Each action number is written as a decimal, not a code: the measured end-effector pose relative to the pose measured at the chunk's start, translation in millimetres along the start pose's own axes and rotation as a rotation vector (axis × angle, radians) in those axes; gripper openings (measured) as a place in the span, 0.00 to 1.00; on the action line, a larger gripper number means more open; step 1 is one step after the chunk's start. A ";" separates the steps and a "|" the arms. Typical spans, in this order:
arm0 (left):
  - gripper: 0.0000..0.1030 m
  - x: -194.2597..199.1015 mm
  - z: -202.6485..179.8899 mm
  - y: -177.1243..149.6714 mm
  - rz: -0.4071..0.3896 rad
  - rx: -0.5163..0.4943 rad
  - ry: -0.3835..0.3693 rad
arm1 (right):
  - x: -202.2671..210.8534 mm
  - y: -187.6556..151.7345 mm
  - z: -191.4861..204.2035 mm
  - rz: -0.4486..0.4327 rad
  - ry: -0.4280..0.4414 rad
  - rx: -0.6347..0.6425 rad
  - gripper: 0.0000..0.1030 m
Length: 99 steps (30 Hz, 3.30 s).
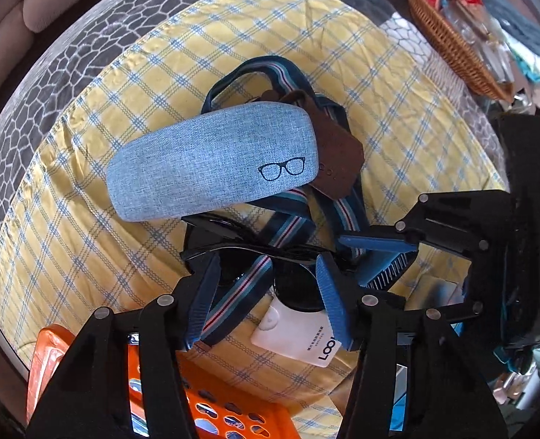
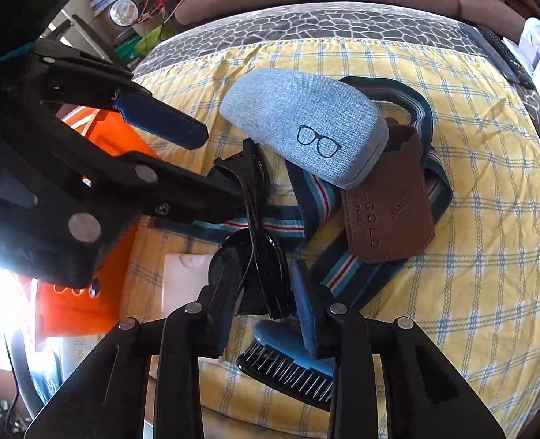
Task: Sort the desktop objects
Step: 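Position the right tool fingers around the sunglasses and close on them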
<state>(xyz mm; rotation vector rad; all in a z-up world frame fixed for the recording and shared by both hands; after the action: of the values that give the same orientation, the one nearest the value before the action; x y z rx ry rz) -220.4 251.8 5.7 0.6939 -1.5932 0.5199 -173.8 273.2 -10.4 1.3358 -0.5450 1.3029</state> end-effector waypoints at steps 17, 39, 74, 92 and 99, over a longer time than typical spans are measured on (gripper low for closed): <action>0.56 1.0 -24.5 -18.6 0.004 0.033 -0.107 | 28.5 -51.3 -5.6 0.065 -0.029 0.215 0.55; 0.65 -5.1 37.0 -7.0 -0.030 0.271 -0.099 | -2.5 -9.6 28.9 -0.021 -0.001 0.204 0.60; 0.84 70.8 83.3 -9.3 -0.260 0.477 -0.379 | -40.7 -4.3 29.1 0.088 0.011 0.204 0.56; 0.84 16.4 20.6 -43.8 -0.257 0.672 -0.638 | 19.6 -36.3 -2.1 0.032 -0.015 0.120 0.23; 0.84 -10.6 3.6 -48.1 -0.260 0.760 -0.616 | 26.0 -50.4 -11.6 0.007 0.009 0.080 0.19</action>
<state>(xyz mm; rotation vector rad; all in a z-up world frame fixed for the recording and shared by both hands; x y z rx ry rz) -188.9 216.3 -8.2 1.7414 -1.8132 0.7714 -126.1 306.0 -9.5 1.3941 -0.4963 1.3476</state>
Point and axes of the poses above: each gripper's, at about its wrist camera, not at the fingertips, and x roughly against the way its jaws point, z to its left, y to its top, the point moved 1 cm from there along -x, roughly the way its jaws point, and after that the axes turned 4 degrees about x, right-handed, at the moved point
